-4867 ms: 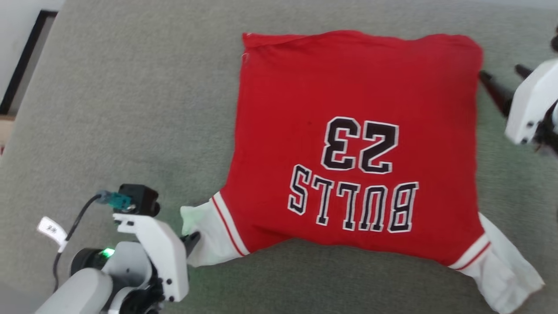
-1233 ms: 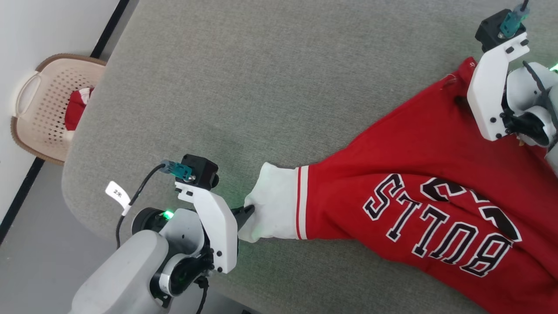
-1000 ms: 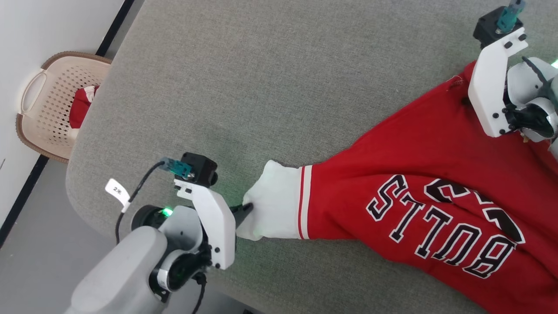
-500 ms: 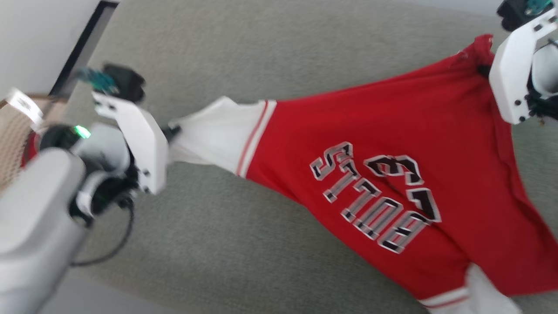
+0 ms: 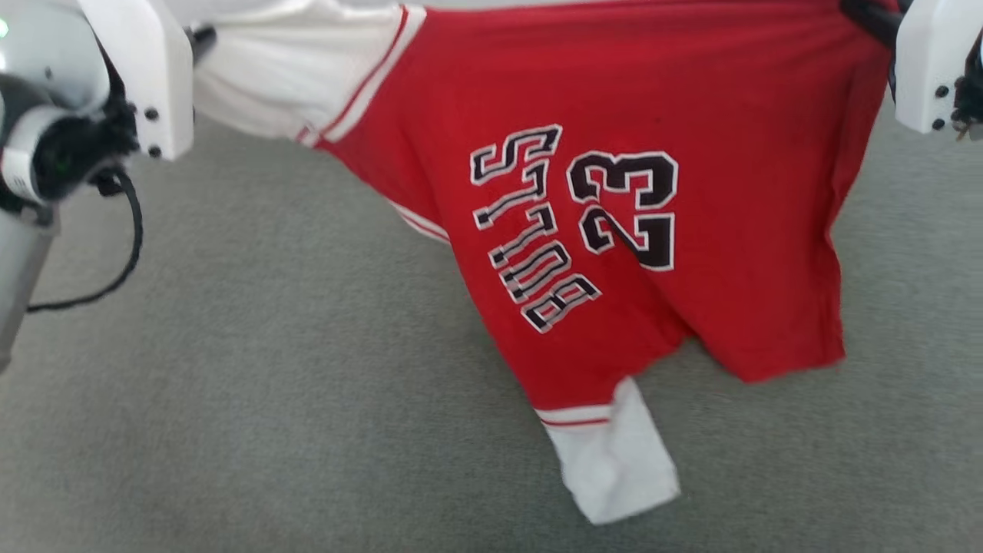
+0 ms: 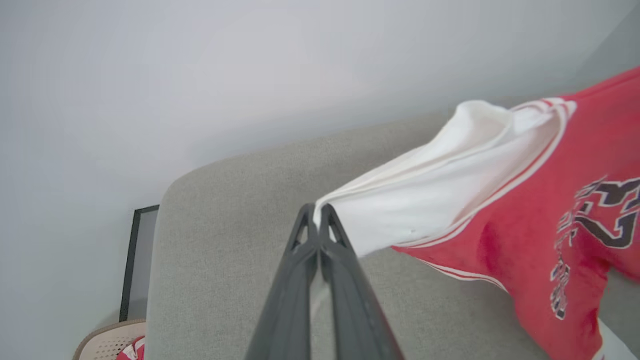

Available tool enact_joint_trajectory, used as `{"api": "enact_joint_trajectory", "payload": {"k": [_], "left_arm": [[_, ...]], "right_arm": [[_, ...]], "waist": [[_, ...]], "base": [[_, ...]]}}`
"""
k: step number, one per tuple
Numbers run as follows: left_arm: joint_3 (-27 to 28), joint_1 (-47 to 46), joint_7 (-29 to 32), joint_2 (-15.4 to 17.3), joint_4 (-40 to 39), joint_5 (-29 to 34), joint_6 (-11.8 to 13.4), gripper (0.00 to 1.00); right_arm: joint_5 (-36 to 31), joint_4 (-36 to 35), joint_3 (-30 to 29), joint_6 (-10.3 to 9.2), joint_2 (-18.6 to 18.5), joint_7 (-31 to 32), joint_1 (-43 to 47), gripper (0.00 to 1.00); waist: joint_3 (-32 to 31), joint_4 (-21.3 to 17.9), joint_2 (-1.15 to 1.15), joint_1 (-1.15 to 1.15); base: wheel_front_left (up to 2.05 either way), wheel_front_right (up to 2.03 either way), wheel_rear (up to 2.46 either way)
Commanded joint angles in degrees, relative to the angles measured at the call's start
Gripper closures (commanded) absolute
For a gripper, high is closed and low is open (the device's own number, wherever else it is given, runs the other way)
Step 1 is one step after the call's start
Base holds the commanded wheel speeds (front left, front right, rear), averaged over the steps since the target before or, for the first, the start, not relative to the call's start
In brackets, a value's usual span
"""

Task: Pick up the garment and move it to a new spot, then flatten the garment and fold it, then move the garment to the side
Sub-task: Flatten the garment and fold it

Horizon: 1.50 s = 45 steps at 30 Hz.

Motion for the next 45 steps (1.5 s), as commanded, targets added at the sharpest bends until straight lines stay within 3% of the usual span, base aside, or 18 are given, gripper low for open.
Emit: {"api": "enact_joint_trajectory", "payload": {"k": [1, 12, 22, 25, 26, 28, 34, 36, 39, 45], "left_arm": [[0.3, -1.4, -0.1, 0.4, 1.5, 1.1, -0.5, 1.0], [0.6, -11.6, -4.4, -2.9, 11.1, 3.3, -2.9, 1.0], [0.7, -24.0, -17.2, -7.6, 21.3, 9.4, -3.2, 1.0], [1.1, -28.5, -23.8, -8.5, 24.9, 11.9, -2.0, 1.0], [1.3, -31.6, -28.7, -9.3, 27.2, 13.4, -1.5, 1.0], [1.3, -33.2, -31.7, -9.7, 28.1, 14.5, -1.2, 1.0], [1.7, -40.7, -49.4, -12.0, 33.3, 18.9, 0.5, 1.0], [1.0, -41.4, -54.0, -12.9, 34.7, 19.7, -0.9, 1.0], [-0.4, -39.5, -56.1, -13.9, 38.4, 19.6, -3.7, 1.0], [-3.5, -32.8, -51.4, -15.5, 45.6, 18.3, -8.7, 1.0]], "right_arm": [[-1.0, 0.5, -0.7, -0.33, 0.0, -0.4, -0.6, 1.0], [-5.5, 0.9, -8.2, -0.32, 4.3, -1.4, -1.4, 1.0], [-14.9, 9.2, -14.2, -0.32, 11.8, -7.3, -8.9, 1.0], [-19.2, 13.6, -16.1, -0.32, 14.4, -12.7, -12.6, 1.0], [-22.6, 16.4, -17.6, -0.32, 16.0, -17.9, -15.1, 1.0], [-24.5, 18.0, -18.1, -0.32, 16.8, -20.5, -16.3, 1.0], [-37.5, 24.8, -22.7, -0.32, 19.9, -40.6, -22.2, 1.0], [-41.8, 26.7, -23.6, -0.31, 20.6, -44.9, -23.1, 1.0], [-44.4, 31.2, -24.7, -0.31, 22.6, -46.1, -21.6, 1.0], [-43.1, 38.5, -22.9, -0.31, 25.0, -43.7, -16.9, 1.0]], "waist": [[-1.4, -1.9, 0.0, 0.0], [-1.5, -5.0, 0.0, 0.0], [6.0, -6.5, 0.0, 0.0], [8.7, -6.9, 0.0, 0.0], [10.3, -7.1, 0.0, 0.0], [11.0, -7.1, 0.0, 0.0], [14.2, -6.9, 0.0, 0.0], [14.9, -6.5, 0.0, 0.0], [15.3, -5.8, 0.0, 0.0], [14.7, -4.2, 0.0, 0.0]], "base": [[0.0, 0.0, 0.0], [0.0, 0.0, 0.0], [0.0, 0.0, 0.0], [0.0, 0.0, 0.0], [0.0, 0.0, 0.0], [0.0, 0.0, 0.0], [0.0, 0.0, 0.0], [0.0, 0.0, 0.0], [0.0, 0.0, 0.0], [0.0, 0.0, 0.0]]}}
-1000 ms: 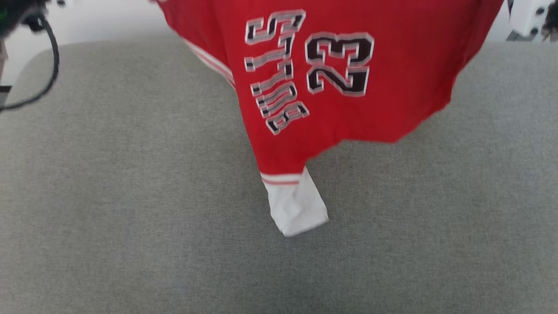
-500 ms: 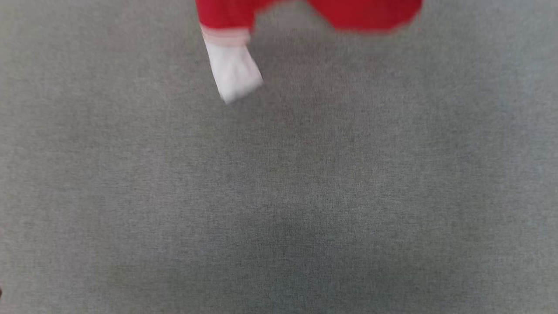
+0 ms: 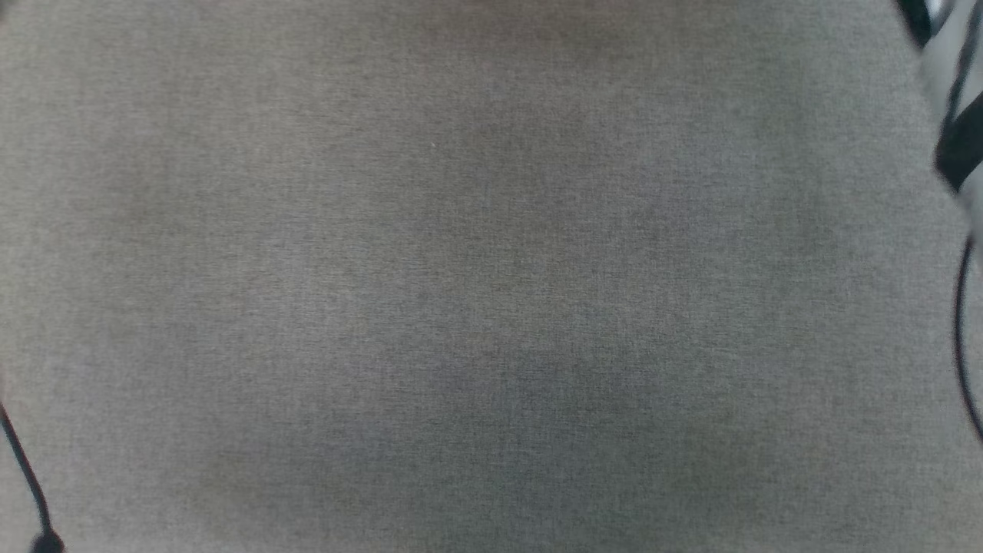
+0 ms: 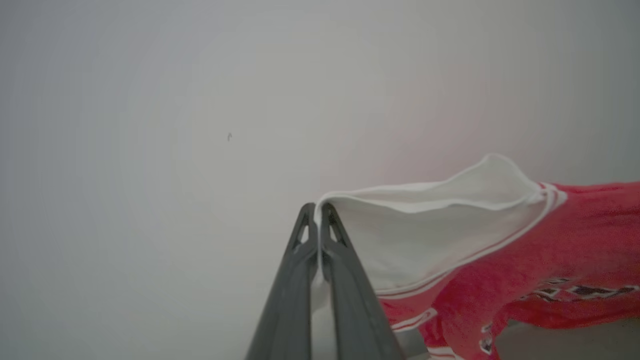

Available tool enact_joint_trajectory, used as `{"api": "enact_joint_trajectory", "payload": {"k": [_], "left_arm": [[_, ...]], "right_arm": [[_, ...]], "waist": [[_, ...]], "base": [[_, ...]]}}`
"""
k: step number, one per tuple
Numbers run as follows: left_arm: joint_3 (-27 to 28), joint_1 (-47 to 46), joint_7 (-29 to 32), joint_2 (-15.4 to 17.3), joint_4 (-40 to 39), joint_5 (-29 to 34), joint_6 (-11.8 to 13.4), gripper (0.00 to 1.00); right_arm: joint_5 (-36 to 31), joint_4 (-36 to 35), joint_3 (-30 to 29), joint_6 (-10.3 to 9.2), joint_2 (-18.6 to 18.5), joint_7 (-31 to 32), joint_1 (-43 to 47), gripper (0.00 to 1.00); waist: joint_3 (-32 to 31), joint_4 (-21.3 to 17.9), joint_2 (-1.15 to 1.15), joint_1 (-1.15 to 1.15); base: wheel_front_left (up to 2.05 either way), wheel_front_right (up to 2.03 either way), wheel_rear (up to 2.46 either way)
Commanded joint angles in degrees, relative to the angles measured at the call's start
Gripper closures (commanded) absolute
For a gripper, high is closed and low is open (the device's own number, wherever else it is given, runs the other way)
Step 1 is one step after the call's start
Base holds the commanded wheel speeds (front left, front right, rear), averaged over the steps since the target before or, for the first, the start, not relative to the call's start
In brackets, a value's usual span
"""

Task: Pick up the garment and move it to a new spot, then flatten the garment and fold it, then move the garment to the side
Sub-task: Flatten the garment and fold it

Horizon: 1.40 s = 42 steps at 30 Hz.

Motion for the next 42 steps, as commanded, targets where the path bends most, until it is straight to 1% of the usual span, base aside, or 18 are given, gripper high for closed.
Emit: {"api": "enact_joint_trajectory", "payload": {"k": [1, 2, 3, 4, 5, 7, 8, 11, 14, 18, 21, 24, 26, 27, 31, 35, 39, 42], "left_arm": [[0.3, 1.6, 1.3, -0.5, 0.7, -1.6, -0.3, 1.0], [-0.7, 3.3, 3.0, -0.5, 1.6, -1.2, -0.7, 1.0], [-1.2, 4.7, 4.1, -0.6, 1.8, -1.9, -1.0, 1.0], [-1.1, 6.4, 6.1, -1.0, 2.2, -3.6, -1.2, 1.0], [-1.9, 8.3, 8.2, -1.0, 2.7, -4.0, -1.4, 1.0], [-3.7, 12.5, 12.6, -1.8, 0.9, -6.6, -1.4, 1.0], [-4.8, 14.6, 14.9, -1.6, -0.5, -7.8, -1.4, 1.0], [-6.9, 20.7, 21.4, 0.7, -5.2, -12.4, -1.4, 1.0], [-8.5, 26.7, 27.4, 2.8, -10.5, -16.4, -1.4, 1.0], [-8.9, 34.0, 33.4, 6.0, -17.5, -20.3, -1.2, 1.0], [-9.1, 40.5, 37.5, 8.8, -24.5, -22.7, 1.3, 1.0], [-9.1, 46.9, 40.4, 11.8, -33.7, -24.6, 5.3, 1.0], [-9.0, 51.5, 41.8, 13.8, -40.2, -25.8, 8.5, 1.0], [-9.0, 51.5, 41.8, 13.8, -40.2, -25.8, 8.5, 1.0], [-9.1, 60.1, 44.0, 18.2, -52.7, -27.5, 15.2, 1.0], [-9.2, 67.1, 44.7, 21.3, -62.3, -29.0, 20.6, 1.0], [-9.5, 72.4, 45.0, 23.7, -68.6, -30.1, 24.3, 1.0], [-10.0, 75.8, 45.1, 25.1, -71.6, -30.7, 26.1, 1.0]], "right_arm": [[0.6, 0.5, 0.8, -0.29, 0.2, 0.7, 1.1, 1.0], [2.3, 1.3, 0.8, -0.29, 0.4, 1.7, 2.5, 1.0], [3.9, 1.5, 0.7, -0.29, 0.7, 2.5, 3.5, 1.0], [5.1, 1.7, 1.5, -0.29, 1.0, 3.7, 4.5, 1.0], [6.5, 1.9, 2.3, -0.29, 1.0, 5.3, 5.8, 1.0], [9.9, 1.4, 3.8, -0.29, 1.3, 8.1, 8.4, 1.0], [11.0, 0.6, 5.4, -0.29, 0.8, 9.5, 9.8, 1.0], [15.8, -3.1, 9.6, -0.29, -0.9, 13.1, 14.1, 1.0], [21.1, -8.6, 14.1, -0.28, -3.9, 16.8, 19.2, 1.0], [27.9, -17.4, 18.3, -0.29, -10.0, 20.6, 25.4, 1.0], [31.9, -23.7, 20.3, -0.29, -14.5, 22.6, 30.2, 1.0], [35.5, -29.7, 21.4, -0.29, -18.2, 24.8, 35.3, 1.0], [37.2, -32.9, 21.0, -0.29, -20.4, 25.8, 38.3, 1.0], [37.2, -32.9, 21.0, -0.29, -20.4, 25.8, 38.3, 1.0], [38.7, -38.4, 19.5, -0.3, -23.7, 27.5, 44.7, 1.0], [39.4, -43.3, 16.9, -0.3, -25.5, 29.1, 51.5, 1.0], [39.0, -49.2, 14.5, -0.29, -27.6, 31.7, 58.6, 1.0], [39.0, -53.9, 13.0, -0.29, -29.2, 34.0, 64.3, 1.0]], "waist": [[-0.5, 0.4, 0.0, 0.0], [-0.9, 0.7, 0.0, 0.0], [-1.3, 0.9, 0.0, 0.0], [-1.7, 1.2, 0.0, 0.0], [-2.2, 1.3, 0.0, 0.0], [-3.3, 1.7, 0.0, 0.0], [-3.9, 1.9, 0.0, 0.0], [-5.5, 2.5, 0.0, 0.0], [-7.1, 3.1, 0.0, 0.0], [-8.7, 3.7, 0.0, 0.0], [-9.9, 3.9, 0.0, 0.0], [-10.7, 4.0, 0.0, 0.0], [-11.1, 4.0, 0.0, 0.0], [-11.1, 4.0, 0.0, 0.0], [-12.0, 4.1, 0.0, 0.0], [-13.0, 4.1, 0.0, 0.0], [-14.0, 4.2, 0.0, 0.0], [-14.5, 4.1, 0.0, 0.0]], "base": [[0.0, 0.0, 0.0], [0.0, 0.0, 0.0], [0.0, 0.0, 0.0], [0.0, 0.0, 0.0], [0.0, 0.0, 0.0], [0.0, 0.0, 0.0], [0.0, 0.0, 0.0], [0.0, 0.0, 0.0], [0.0, 0.0, 0.0], [0.0, 0.0, 0.0], [0.0, 0.0, 0.0], [0.0, 0.0, 0.0], [0.0, 0.0, 0.0], [0.0, 0.0, 0.0], [0.0, 0.0, 0.0], [0.0, 0.0, 0.0], [0.0, 0.0, 0.0], [0.0, 0.0, 0.0]]}}
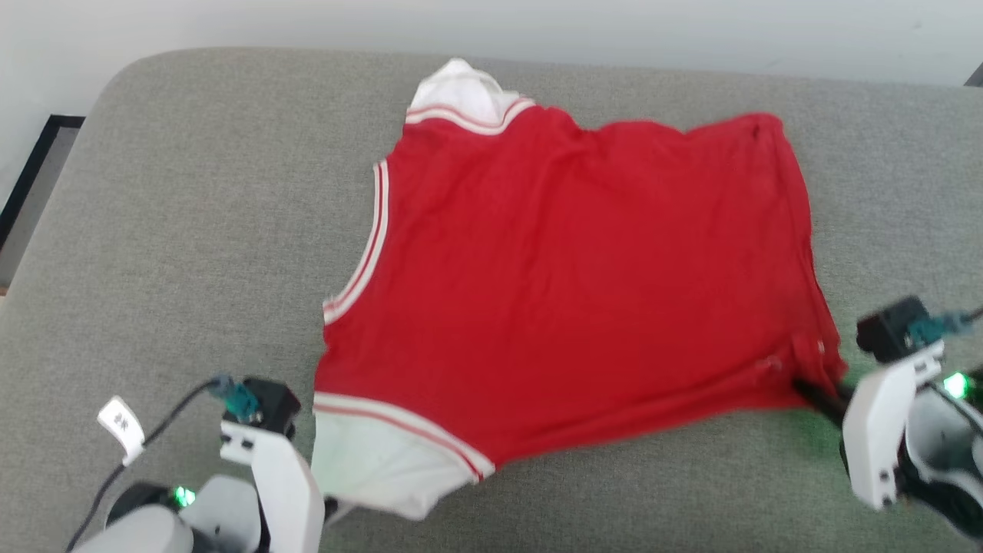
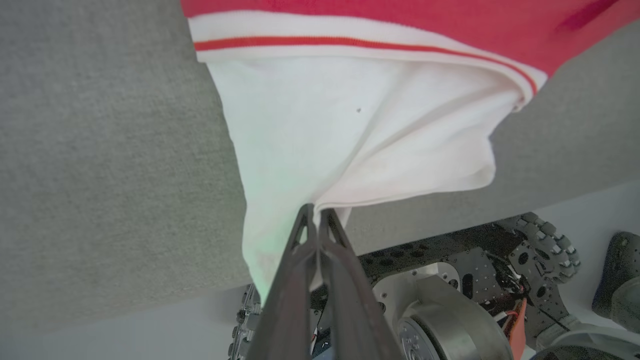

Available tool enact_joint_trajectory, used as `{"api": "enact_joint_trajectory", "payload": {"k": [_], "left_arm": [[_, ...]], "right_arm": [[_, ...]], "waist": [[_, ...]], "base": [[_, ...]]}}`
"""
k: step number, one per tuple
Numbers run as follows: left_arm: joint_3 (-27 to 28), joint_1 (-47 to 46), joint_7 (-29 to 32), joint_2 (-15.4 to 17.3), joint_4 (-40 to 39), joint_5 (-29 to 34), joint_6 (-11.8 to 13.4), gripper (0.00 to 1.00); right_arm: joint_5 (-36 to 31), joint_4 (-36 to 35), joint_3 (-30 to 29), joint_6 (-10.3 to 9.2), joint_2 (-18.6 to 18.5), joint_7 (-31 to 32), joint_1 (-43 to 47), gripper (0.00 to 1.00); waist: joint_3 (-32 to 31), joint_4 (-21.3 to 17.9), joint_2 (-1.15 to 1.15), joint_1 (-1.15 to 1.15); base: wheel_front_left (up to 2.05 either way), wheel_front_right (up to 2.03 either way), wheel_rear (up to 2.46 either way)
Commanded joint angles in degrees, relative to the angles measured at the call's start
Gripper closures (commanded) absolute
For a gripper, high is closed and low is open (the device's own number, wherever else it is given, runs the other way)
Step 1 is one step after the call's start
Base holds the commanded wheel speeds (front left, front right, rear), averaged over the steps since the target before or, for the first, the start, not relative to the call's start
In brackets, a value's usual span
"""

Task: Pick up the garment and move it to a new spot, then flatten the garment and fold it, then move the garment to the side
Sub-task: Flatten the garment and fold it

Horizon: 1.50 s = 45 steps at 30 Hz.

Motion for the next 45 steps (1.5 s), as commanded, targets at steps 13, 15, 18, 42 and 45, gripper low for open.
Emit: {"api": "enact_joint_trajectory", "payload": {"k": [13, 15, 18, 42, 45], "left_arm": [[2.2, 3.0, -0.1, 6.4, -8.2, -0.1, 4.0, 1.0], [3.3, 1.3, 0.2, 8.0, -9.5, 0.9, 4.1, 1.0], [4.5, -2.1, 1.1, 9.8, -11.0, 2.7, 3.3, 1.0], [-0.4, -38.5, 2.0, -9.5, 25.8, 14.0, -22.3, 1.0], [-1.8, -41.0, 0.9, -12.4, 32.5, 14.6, -24.4, 1.0]], "right_arm": [[0.9, -15.3, -9.9, -0.29, -1.4, 2.4, 19.3, 1.0], [0.3, -16.9, -12.0, -0.29, -0.6, 2.6, 20.3, 1.0], [-0.4, -19.2, -15.1, -0.29, 0.7, 2.8, 20.8, 1.0], [-15.2, -10.7, -21.8, -0.29, 12.3, 7.5, -2.4, 1.0], [-15.6, -7.6, -20.3, -0.29, 13.2, 8.3, -4.7, 1.0]], "waist": [[-1.0, -0.7, 0.0, 0.0], [-0.9, -1.0, 0.0, 0.0], [-0.5, -1.6, 0.0, 0.0], [10.2, -4.7, 0.0, 0.0], [11.3, -5.1, 0.0, 0.0]], "base": [[0.0, 0.0, 0.0], [0.0, 0.0, 0.0], [0.0, 0.0, 0.0], [0.0, 0.0, 0.0], [0.0, 0.0, 0.0]]}}
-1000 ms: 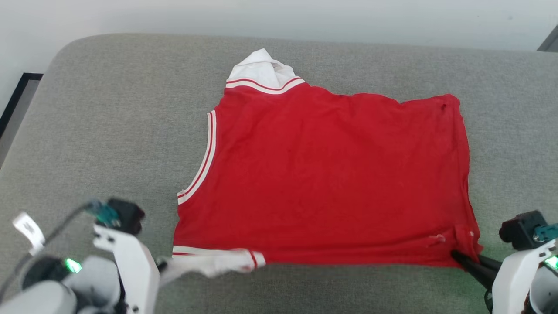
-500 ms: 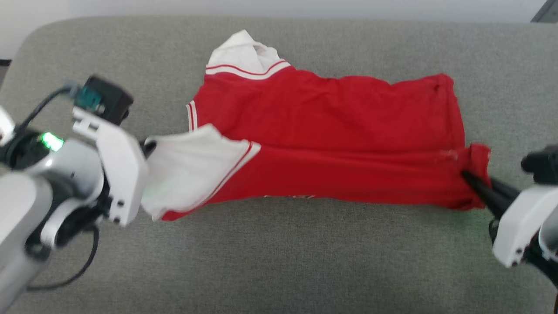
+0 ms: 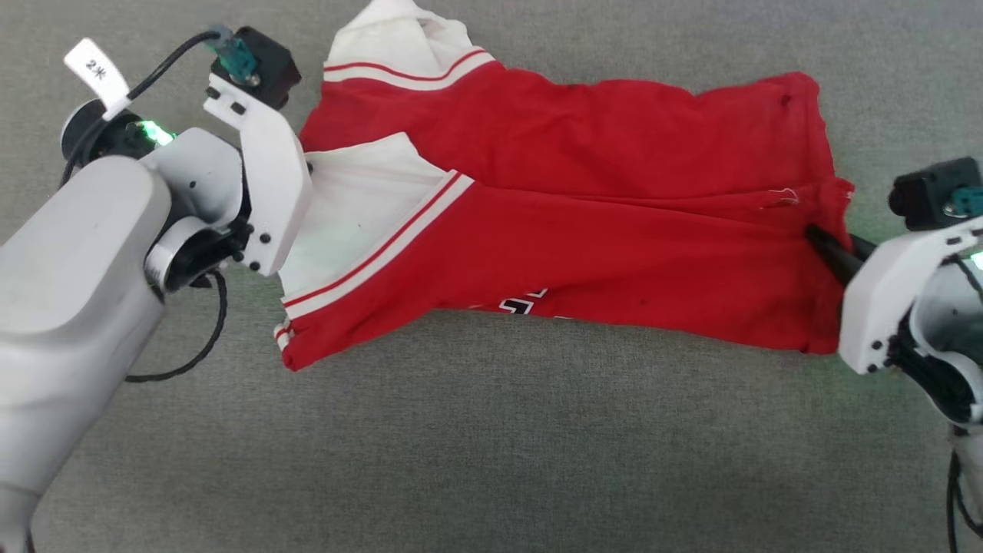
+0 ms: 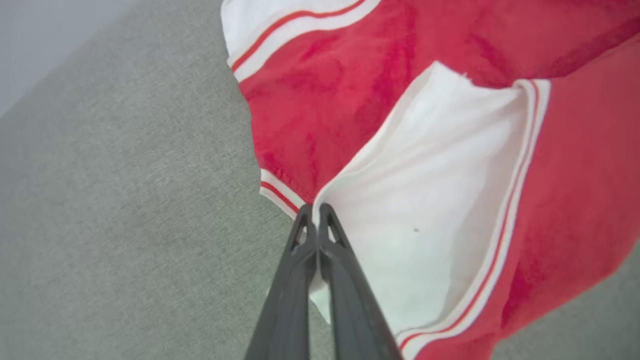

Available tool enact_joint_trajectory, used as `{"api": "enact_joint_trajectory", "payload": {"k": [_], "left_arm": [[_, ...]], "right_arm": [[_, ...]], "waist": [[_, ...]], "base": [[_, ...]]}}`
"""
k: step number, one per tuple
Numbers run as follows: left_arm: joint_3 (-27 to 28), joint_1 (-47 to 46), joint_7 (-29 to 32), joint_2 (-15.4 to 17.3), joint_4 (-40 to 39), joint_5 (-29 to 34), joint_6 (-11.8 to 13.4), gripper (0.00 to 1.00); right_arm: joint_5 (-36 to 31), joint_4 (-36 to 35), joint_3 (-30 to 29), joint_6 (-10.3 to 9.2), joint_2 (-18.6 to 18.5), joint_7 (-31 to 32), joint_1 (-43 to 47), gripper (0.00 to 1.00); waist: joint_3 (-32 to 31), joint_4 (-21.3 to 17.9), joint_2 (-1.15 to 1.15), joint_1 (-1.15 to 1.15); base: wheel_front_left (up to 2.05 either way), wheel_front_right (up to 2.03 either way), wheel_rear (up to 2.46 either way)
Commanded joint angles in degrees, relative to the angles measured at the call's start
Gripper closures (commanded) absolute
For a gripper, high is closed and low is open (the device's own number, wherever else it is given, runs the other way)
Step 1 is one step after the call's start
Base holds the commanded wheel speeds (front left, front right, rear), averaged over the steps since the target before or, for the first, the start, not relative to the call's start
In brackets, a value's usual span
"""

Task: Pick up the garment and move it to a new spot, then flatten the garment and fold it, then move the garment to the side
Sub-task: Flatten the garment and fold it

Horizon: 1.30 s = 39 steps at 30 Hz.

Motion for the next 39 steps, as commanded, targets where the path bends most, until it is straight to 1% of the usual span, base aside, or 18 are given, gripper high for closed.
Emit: {"api": "enact_joint_trajectory", "payload": {"k": [1, 4, 9, 10, 11, 12, 13, 14, 15, 19, 22, 24, 26, 28, 32, 35, 39], "left_arm": [[-0.2, -0.8, -0.5, -0.5, 1.3, 0.0, -0.4, 1.0], [-1.5, -2.0, -1.1, -2.9, 7.3, -0.5, -1.6, 1.0], [-3.0, -2.9, -0.7, -5.9, 15.5, -2.6, -2.4, 1.0], [-3.1, -2.8, -0.6, -6.5, 16.8, -3.0, -2.5, 1.0], [-2.9, -2.9, -0.6, -7.0, 18.2, -4.0, -2.6, 1.0], [-2.7, -3.2, -0.3, -7.3, 19.5, -4.6, -2.6, 0.95], [-2.9, -3.8, -0.1, -7.5, 20.3, -4.7, -2.7, 0.73], [-2.8, -4.2, -0.6, -7.7, 21.0, -5.1, -2.6, 0.47], [-2.3, -4.7, -0.9, -8.0, 21.5, -5.8, -2.6, 0.0], [-1.3, -6.7, -0.3, -8.5, 23.1, -6.7, -2.5, 0.0], [-0.8, -7.3, 0.1, -8.1, 22.9, -7.1, -1.6, 0.0], [-0.6, -7.5, 0.1, -7.6, 22.0, -7.2, -1.0, 0.0], [-0.4, -6.7, 0.8, -7.1, 20.4, -7.7, -0.4, 0.0], [-0.5, -6.0, 1.3, -6.6, 19.5, -7.7, -0.1, 0.0], [-0.3, -3.0, 3.7, -4.8, 13.7, -9.2, 2.0, 0.0], [-0.2, 0.0, 5.4, -2.6, 7.9, -9.7, 4.6, 0.0], [-0.1, 5.0, 8.0, 0.7, -1.3, -11.3, 9.0, 0.0]], "right_arm": [[-0.2, 0.6, 0.4, -0.27, 0.4, 0.1, -0.9, 1.0], [-0.2, 3.3, 2.0, -0.28, 1.0, 0.8, -3.0, 1.0], [0.5, 6.8, 4.7, -0.27, 1.7, 2.1, -5.3, 1.0], [0.7, 7.3, 5.3, -0.27, 1.7, 2.5, -5.6, 0.92], [0.8, 7.9, 5.5, -0.28, 1.8, 2.8, -5.9, 0.71], [0.8, 8.3, 5.9, -0.27, 1.8, 3.2, -6.4, 0.55], [1.0, 8.6, 6.1, -0.27, 1.6, 3.4, -6.8, 0.15], [1.1, 8.6, 6.2, -0.27, 1.5, 3.5, -7.2, 0.0], [1.3, 8.5, 6.1, -0.27, 1.4, 3.2, -7.5, 0.0], [1.7, 6.5, 4.9, -0.27, 0.6, 1.5, -7.9, 0.0], [1.9, 4.2, 3.0, -0.19, 0.6, 0.0, -6.4, 0.0], [1.3, 2.1, 1.4, -0.16, 0.1, -1.4, -5.3, 0.0], [0.7, 0.1, -1.0, -0.16, 0.5, -3.2, -3.9, 0.0], [0.1, -1.0, -1.8, -0.15, 0.6, -4.0, -3.1, 0.0], [-2.6, -5.9, -7.4, -0.15, 3.0, -8.8, 0.5, 0.0], [-5.7, -9.2, -11.4, -0.15, 5.5, -12.4, 3.5, 0.0], [-9.4, -13.6, -16.3, -0.15, 9.1, -16.2, 6.6, 0.0]], "waist": [[0.5, -0.3, 0.0, 0.0], [1.3, -0.7, 0.0, 0.0], [1.7, -1.2, 0.0, 0.0], [1.7, -1.3, 0.0, 0.0], [1.7, -1.3, 0.0, 0.0], [1.6, -1.4, 0.0, 0.0], [1.5, -1.4, 0.0, 0.0], [1.3, -1.4, 0.0, 0.0], [1.0, -1.3, 0.0, 0.0], [-0.3, -0.7, 0.0, 0.0], [-1.4, -0.1, 0.0, 0.0], [-2.0, 0.3, 0.0, 0.0], [-2.6, 0.6, 0.0, 0.0], [-2.9, 0.8, 0.0, 0.0], [-3.9, 1.2, 0.0, 0.0], [-4.5, 1.2, 0.0, 0.0], [-4.8, 0.8, 0.0, 0.0]], "base": [[0.0, 0.0, 0.0], [0.0, 0.0, 0.0], [0.0, 0.0, 0.0], [0.0, 0.0, 0.0], [0.0, 0.0, 0.0], [0.0, 0.0, 0.0], [0.0, 0.0, 0.0], [0.0, 0.0, 0.0], [0.0, 0.0, 0.0], [0.0, 0.0, 0.0], [0.0, 0.0, 0.0], [0.0, 0.0, 0.0], [0.0, 0.0, 0.0], [0.0, 0.0, 0.0], [0.0, 0.0, 0.0], [0.0, 0.0, 0.0], [0.0, 0.0, 0.0]]}}
